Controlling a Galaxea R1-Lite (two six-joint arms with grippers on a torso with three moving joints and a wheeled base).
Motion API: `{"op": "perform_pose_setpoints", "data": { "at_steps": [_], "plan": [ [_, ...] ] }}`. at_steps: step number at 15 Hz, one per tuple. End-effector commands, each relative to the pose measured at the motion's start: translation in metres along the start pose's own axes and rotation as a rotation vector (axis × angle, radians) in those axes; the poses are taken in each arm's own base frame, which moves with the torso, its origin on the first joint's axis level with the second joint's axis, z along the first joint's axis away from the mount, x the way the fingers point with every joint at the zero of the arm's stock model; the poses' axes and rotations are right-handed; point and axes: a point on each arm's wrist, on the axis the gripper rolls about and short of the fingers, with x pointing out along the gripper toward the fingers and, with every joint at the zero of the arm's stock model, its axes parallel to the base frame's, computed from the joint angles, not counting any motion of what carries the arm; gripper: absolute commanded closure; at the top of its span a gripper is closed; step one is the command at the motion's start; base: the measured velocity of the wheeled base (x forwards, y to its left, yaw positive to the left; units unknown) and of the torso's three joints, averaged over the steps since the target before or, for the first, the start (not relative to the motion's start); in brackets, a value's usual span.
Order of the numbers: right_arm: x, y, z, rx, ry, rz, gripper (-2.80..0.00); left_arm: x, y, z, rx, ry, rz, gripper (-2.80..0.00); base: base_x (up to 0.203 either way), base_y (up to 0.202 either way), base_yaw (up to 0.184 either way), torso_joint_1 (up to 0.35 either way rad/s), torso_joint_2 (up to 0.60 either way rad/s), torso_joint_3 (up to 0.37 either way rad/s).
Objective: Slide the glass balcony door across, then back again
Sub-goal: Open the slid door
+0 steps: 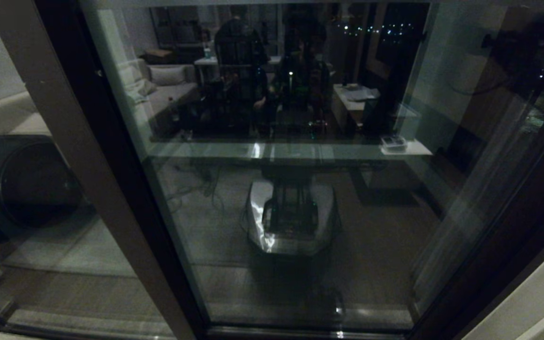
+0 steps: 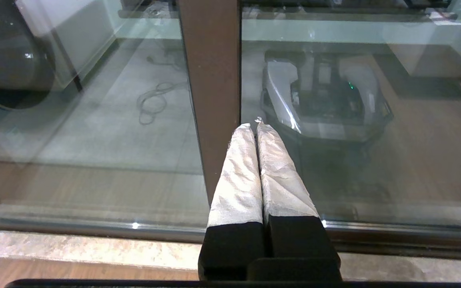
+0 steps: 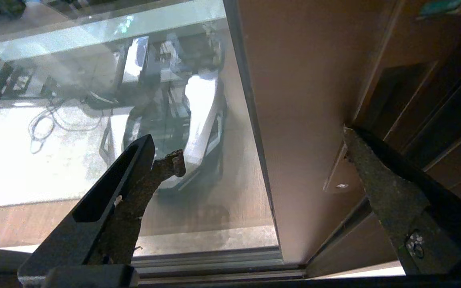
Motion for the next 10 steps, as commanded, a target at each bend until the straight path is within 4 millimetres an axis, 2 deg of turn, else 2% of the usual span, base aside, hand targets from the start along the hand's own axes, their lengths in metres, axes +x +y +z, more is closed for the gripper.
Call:
{"op": "perform_pose_setpoints", "data": {
  "at_steps": [1,7,10],
  "plan": [
    [0.005,-0.004,0.0,-0.009,-0.013,-0.005,-2.8,0.0,0.0,0.0,0.0,0.0,0.0,0.0,0.0,0.0,0.0,0.0,0.0,0.0],
    [-0.023,-0.001,0.005,-0.023,-0.045,-0.018,-2.8,0.0,0.0,0.0,0.0,0.0,0.001,0.0,0.0,0.0,0.0,0.0,0.0,0.0],
    [-0.02,-0.005,0.002,-0.045,-0.033,-0.02,-2.8,0.0,0.0,0.0,0.0,0.001,-0.001,0.0,0.0,0.0,0.0,0.0,0.0,0.0]
  ]
}}
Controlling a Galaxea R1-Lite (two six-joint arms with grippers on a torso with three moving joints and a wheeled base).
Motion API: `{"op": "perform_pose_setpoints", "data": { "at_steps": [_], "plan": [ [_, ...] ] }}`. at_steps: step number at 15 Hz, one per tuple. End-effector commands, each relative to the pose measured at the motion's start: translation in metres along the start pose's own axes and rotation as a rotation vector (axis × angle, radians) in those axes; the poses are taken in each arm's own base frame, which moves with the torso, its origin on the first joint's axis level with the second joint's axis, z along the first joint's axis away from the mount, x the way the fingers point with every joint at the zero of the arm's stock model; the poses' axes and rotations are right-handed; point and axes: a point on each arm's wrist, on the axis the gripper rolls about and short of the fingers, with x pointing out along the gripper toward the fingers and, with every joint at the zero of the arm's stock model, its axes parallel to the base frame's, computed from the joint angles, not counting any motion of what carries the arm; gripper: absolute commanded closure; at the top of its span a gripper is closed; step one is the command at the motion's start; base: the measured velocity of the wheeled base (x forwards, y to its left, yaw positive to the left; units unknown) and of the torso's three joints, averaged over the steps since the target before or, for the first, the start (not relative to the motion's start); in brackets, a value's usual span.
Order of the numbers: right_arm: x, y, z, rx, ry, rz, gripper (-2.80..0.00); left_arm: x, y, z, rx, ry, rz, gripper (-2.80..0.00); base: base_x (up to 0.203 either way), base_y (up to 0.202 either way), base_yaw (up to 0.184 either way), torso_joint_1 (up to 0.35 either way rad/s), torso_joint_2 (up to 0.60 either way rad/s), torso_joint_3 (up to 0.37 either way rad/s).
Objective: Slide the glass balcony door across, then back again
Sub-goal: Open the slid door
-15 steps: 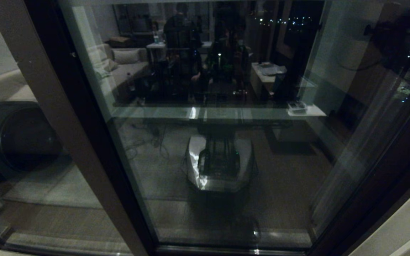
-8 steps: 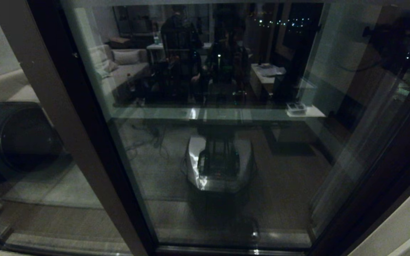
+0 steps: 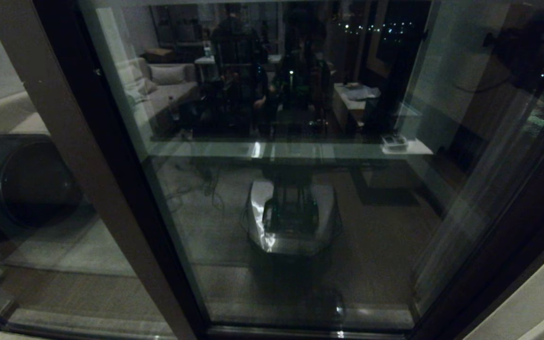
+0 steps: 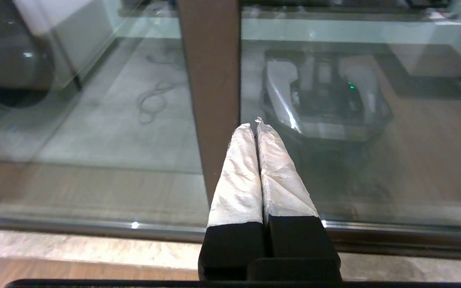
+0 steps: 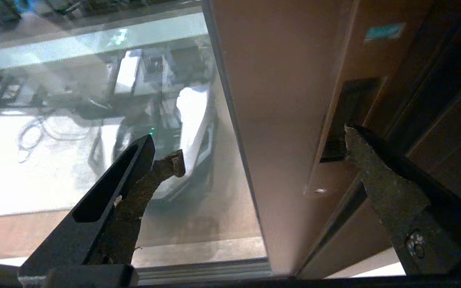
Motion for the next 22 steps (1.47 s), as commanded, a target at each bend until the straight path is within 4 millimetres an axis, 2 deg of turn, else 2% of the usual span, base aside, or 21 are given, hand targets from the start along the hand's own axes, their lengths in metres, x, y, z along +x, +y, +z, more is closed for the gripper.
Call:
{"op": "perform_pose_setpoints", "data": {
  "at_steps": [1,4,8,22],
  "plan": [
    [0.001,-0.001,-0.003,-0.011,0.012,0.006,-2.8,0.0,0.0,0.0,0.0,0.0,0.002,0.0,0.0,0.0,0.0,0.0,0.0,0.0],
    [0.01,-0.005,-0.008,0.003,0.029,0.021,-2.8,0.0,0.0,0.0,0.0,0.001,0.001,0.0,0.0,0.0,0.0,0.0,0.0,0.0],
    [0.034,0.009,-0.016,0.058,0.065,0.098,-2.8,0.0,0.0,0.0,0.0,0.001,0.0,0.0,0.0,0.0,0.0,0.0,0.0,0.0],
    [0.045,0.031,-0.015,0.11,0.055,0.164,-2.8,0.0,0.0,0.0,0.0,0.001,0.0,0.0,0.0,0.0,0.0,0.0,0.0,0.0]
  ]
}}
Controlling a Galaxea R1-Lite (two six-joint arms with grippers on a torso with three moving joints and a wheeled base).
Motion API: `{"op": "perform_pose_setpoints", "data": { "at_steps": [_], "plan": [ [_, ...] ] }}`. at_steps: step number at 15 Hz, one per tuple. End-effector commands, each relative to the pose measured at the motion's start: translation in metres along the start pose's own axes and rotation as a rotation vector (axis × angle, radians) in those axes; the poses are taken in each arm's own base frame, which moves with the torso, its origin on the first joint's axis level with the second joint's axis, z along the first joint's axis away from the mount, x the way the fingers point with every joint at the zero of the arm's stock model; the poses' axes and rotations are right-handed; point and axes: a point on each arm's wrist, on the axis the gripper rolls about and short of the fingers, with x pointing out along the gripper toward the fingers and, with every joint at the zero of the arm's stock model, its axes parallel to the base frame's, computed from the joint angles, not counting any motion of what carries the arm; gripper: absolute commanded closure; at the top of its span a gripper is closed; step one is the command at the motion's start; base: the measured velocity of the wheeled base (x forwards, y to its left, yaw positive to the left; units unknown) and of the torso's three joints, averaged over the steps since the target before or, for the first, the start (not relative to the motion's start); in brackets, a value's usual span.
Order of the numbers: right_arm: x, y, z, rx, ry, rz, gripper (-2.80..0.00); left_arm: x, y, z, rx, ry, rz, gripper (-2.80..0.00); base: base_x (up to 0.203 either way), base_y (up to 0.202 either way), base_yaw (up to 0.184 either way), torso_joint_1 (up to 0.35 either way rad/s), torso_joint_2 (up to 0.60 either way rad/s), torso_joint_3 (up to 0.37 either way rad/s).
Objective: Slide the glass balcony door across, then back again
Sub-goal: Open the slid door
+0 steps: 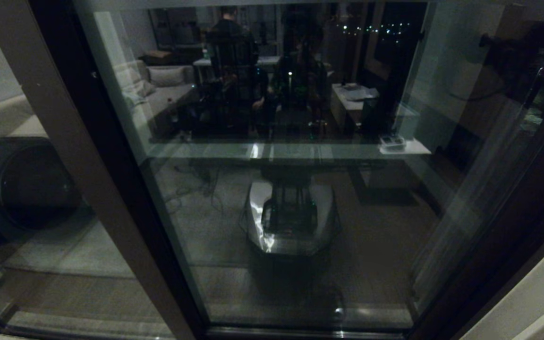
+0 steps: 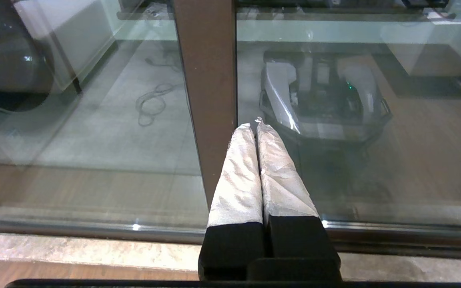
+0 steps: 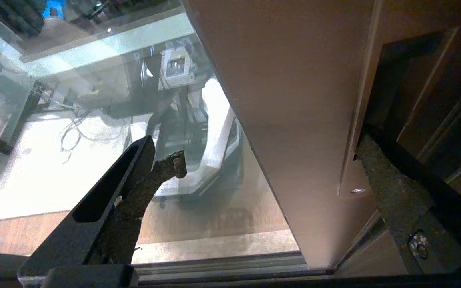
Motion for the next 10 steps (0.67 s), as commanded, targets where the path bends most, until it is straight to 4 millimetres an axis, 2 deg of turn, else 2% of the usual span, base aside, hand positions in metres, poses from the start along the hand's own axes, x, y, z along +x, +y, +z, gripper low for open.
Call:
{"op": "perform_pose_setpoints", "data": {
  "at_steps": [1,10],
  "plan": [
    [0.0,0.002,0.001,-0.005,-0.005,0.013,-2.8,0.0,0.0,0.0,0.0,0.0,0.001,0.0,0.0,0.0,0.0,0.0,0.0,0.0],
    [-0.001,0.013,-0.003,-0.007,0.007,0.036,-2.8,0.0,0.0,0.0,0.0,0.001,0.0,0.0,0.0,0.0,0.0,0.0,0.0,0.0]
  ]
}}
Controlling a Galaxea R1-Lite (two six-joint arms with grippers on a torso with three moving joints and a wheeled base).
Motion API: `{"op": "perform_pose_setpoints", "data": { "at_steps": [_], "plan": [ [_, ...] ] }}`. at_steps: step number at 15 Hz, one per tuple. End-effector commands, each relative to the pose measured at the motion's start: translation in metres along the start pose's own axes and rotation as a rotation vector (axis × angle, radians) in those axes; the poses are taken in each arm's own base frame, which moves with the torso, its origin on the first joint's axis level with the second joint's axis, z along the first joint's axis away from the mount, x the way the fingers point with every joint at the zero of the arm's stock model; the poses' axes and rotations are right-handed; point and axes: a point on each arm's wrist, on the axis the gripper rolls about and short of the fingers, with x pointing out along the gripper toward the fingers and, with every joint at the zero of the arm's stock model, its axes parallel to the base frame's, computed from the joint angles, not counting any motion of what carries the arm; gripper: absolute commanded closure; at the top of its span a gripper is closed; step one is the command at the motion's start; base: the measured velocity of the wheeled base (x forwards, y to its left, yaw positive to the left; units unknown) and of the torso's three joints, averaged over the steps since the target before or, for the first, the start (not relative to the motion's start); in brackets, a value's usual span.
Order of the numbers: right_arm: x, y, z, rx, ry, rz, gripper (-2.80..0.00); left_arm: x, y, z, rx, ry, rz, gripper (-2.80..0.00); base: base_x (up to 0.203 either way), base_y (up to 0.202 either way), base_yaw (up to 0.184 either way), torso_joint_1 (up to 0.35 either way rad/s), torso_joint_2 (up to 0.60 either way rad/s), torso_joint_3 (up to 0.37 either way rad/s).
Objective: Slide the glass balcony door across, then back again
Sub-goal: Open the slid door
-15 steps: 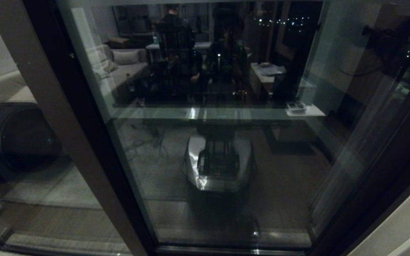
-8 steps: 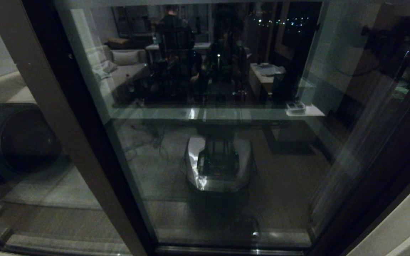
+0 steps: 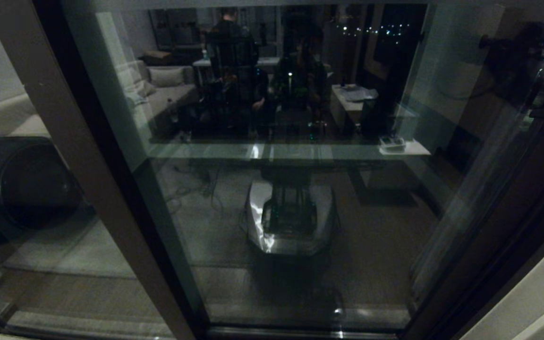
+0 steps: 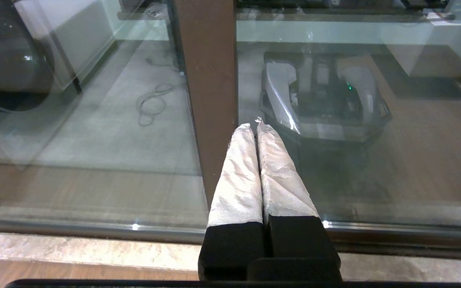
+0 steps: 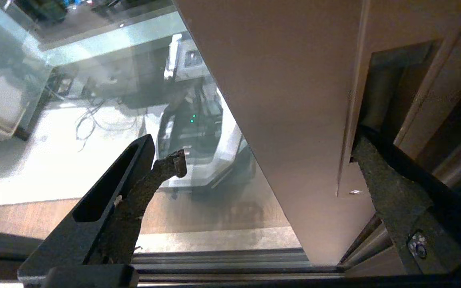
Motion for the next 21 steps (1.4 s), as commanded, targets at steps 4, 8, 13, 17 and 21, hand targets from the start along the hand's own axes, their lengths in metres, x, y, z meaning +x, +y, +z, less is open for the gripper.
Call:
{"op": "perform_pose_setpoints", "data": {
  "at_steps": [4,8,13,17,21],
  "plan": [
    [-0.001,0.017,-0.005,-0.014,0.006,0.036,-2.8,0.0,0.0,0.0,0.0,0.001,0.001,0.0,0.0,0.0,0.0,0.0,0.0,0.0],
    [-0.001,0.017,-0.005,-0.024,-0.008,0.036,-2.8,0.0,0.0,0.0,0.0,0.001,0.001,0.0,0.0,0.0,0.0,0.0,0.0,0.0],
    [-0.002,0.028,-0.011,-0.027,0.006,0.063,-2.8,0.0,0.0,0.0,0.0,0.001,0.0,0.0,0.0,0.0,0.0,0.0,0.0,0.0],
    [-0.003,0.029,-0.011,-0.038,-0.01,0.062,-2.8,0.0,0.0,0.0,0.0,0.0,0.0,0.0,0.0,0.0,0.0,0.0,0.0,0.0],
    [-0.023,0.039,-0.009,-0.053,-0.035,0.057,-2.8,0.0,0.0,0.0,0.0,0.0,-0.001,0.0,0.0,0.0,0.0,0.0,0.0,0.0]
  ]
}}
